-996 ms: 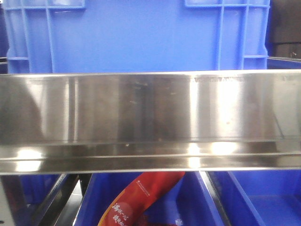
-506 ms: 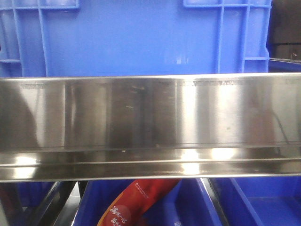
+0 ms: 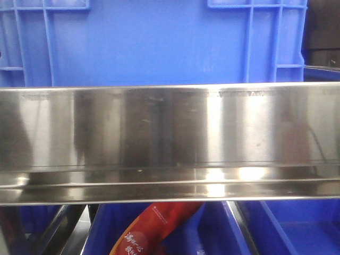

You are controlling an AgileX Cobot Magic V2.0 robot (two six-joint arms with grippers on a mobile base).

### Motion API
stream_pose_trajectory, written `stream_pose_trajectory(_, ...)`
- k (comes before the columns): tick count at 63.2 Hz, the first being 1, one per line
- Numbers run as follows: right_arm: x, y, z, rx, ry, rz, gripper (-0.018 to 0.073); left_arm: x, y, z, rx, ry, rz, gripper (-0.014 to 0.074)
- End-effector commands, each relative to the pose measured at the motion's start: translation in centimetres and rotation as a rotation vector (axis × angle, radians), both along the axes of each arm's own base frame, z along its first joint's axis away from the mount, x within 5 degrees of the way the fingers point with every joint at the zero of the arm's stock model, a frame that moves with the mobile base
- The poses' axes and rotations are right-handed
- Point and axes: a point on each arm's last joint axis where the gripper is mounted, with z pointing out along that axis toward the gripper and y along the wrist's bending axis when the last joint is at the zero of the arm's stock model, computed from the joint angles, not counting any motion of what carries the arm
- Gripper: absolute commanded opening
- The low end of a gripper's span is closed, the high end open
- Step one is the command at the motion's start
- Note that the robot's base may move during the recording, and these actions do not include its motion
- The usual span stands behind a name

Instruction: Grab block from conveyor and place in blue bin

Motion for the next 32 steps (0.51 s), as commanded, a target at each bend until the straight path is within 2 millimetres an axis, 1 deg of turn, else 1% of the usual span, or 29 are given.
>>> stream_pose_trajectory(1,0.3,0.0,0.8,0.002,-0.022,-0.005,-0.0162,-0.2,-0.2,0.8,-0.013,-0.032,-0.038,-0.0111)
stream_pose_trajectory(6,0.8,0.0,1.8,0.002,-0.018,-0.005,-0.0162,-0.2,-0.4,1.5,-0.008,0.009,-0.069,-0.0111)
stream_pose_trajectory(9,1.2,0.0,2.8,0.004,-0.02,-0.004,-0.0162,-0.2,-0.5,2.5,-0.005,0.026,-0.089,-0.0111)
stream_pose_trajectory(12,1.8,0.0,3.3,0.004,-0.009,-0.004,-0.0162,0.0,-0.6,3.2,-0.003,0.039,-0.105,-0.0111)
stream_pose_trajectory(19,3.1,0.3,4.9,0.034,-0.009,0.033,-0.0162,0.9,-1.2,5.8,-0.033,0.059,-0.16,-0.0111)
stream_pose_trajectory(26,4.9,0.9,5.8,0.065,-0.012,0.091,-0.0162,2.7,-2.2,8.0,-0.096,0.086,-0.224,-0.0111)
stream_pose_trajectory(28,5.7,1.1,5.9,0.065,0.001,0.105,-0.0162,3.3,-2.5,8.5,-0.104,0.095,-0.241,-0.0111)
stream_pose_trajectory(32,7.0,1.7,6.0,0.064,0.022,0.141,-0.0162,4.9,-3.2,9.4,-0.1,0.119,-0.261,-0.0111)
